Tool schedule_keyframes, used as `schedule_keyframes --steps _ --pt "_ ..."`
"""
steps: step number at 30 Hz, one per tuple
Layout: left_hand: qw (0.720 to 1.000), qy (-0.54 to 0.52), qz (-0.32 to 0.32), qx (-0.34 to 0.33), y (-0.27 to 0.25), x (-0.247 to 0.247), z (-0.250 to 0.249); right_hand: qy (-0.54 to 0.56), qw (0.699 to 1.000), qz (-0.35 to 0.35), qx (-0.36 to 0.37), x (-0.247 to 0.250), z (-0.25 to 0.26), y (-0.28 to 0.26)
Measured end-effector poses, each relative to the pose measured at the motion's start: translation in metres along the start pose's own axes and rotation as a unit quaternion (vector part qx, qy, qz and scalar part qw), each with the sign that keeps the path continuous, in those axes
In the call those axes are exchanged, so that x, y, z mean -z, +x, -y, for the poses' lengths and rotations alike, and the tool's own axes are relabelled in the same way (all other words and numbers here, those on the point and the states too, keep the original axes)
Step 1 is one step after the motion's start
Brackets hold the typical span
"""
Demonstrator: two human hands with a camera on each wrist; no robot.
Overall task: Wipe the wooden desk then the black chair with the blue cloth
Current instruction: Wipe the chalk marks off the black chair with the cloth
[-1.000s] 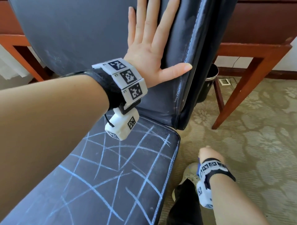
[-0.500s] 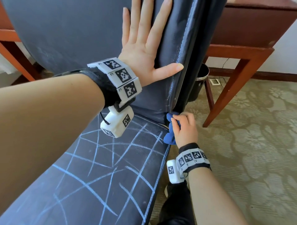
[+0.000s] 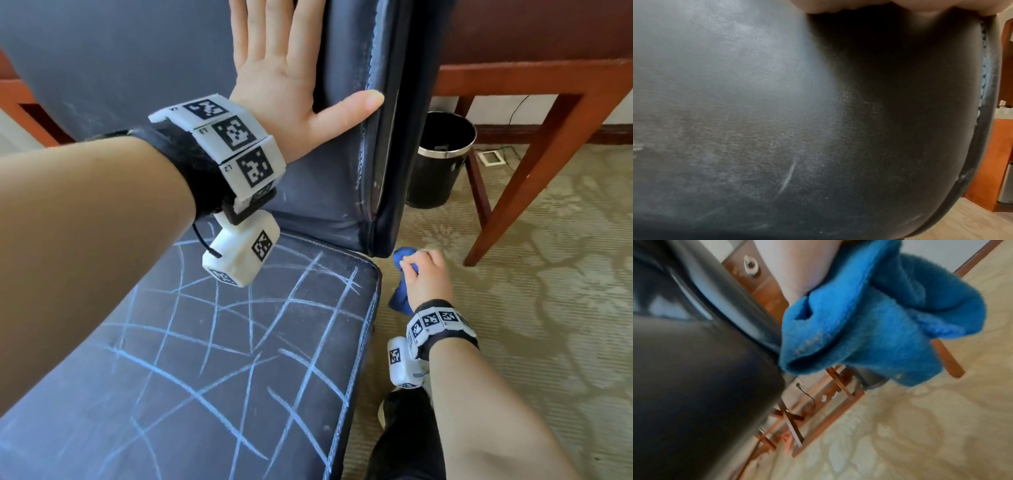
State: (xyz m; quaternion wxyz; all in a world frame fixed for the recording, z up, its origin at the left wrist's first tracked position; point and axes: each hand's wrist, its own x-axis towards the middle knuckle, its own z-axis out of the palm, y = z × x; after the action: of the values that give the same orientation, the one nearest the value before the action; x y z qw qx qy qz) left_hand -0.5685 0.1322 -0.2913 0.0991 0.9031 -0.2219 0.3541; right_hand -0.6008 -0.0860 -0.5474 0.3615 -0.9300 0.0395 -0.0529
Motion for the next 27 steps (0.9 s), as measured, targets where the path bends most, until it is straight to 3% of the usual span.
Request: schedule_keyframes --steps 2,6,12,14,17,20,23,27 --pt "1.000 0.002 -0.003 -0.008 0.000 0.000 -0.002 0.031 0.998 -0.053 0.004 0.008 0.006 -0.001" --pt "1.000 -0.003 -0.004 -0.017 0.000 0.002 -0.005 0.027 0.985 -0.122 0.118 0.018 0.027 -0.004" --pt "1.000 -0.027 0.003 -0.010 0.000 0.006 -0.010 0.038 0.999 -0.017 0.016 0.019 0.023 -0.011" --pt "0.999 -0.037 0.017 -0.003 0.000 0.010 -0.011 0.076 0.995 -0.066 0.021 0.030 0.034 -0.021" --pt "0.999 -0.036 0.033 -0.006 -0.003 0.015 -0.010 0.117 0.964 -0.210 0.109 0.064 0.068 -0.023" --pt "0.998 -0.033 0.046 -0.022 -0.008 0.026 -0.004 0.127 0.921 -0.298 0.216 0.110 0.118 -0.017" --pt "0.998 -0.016 0.050 -0.038 -0.017 0.038 0.006 0.113 0.888 -0.326 0.305 0.147 0.175 -0.019" --pt "0.993 -0.001 0.109 0.054 -0.020 0.057 0.011 0.094 0.859 -0.341 0.370 0.173 0.232 -0.018"
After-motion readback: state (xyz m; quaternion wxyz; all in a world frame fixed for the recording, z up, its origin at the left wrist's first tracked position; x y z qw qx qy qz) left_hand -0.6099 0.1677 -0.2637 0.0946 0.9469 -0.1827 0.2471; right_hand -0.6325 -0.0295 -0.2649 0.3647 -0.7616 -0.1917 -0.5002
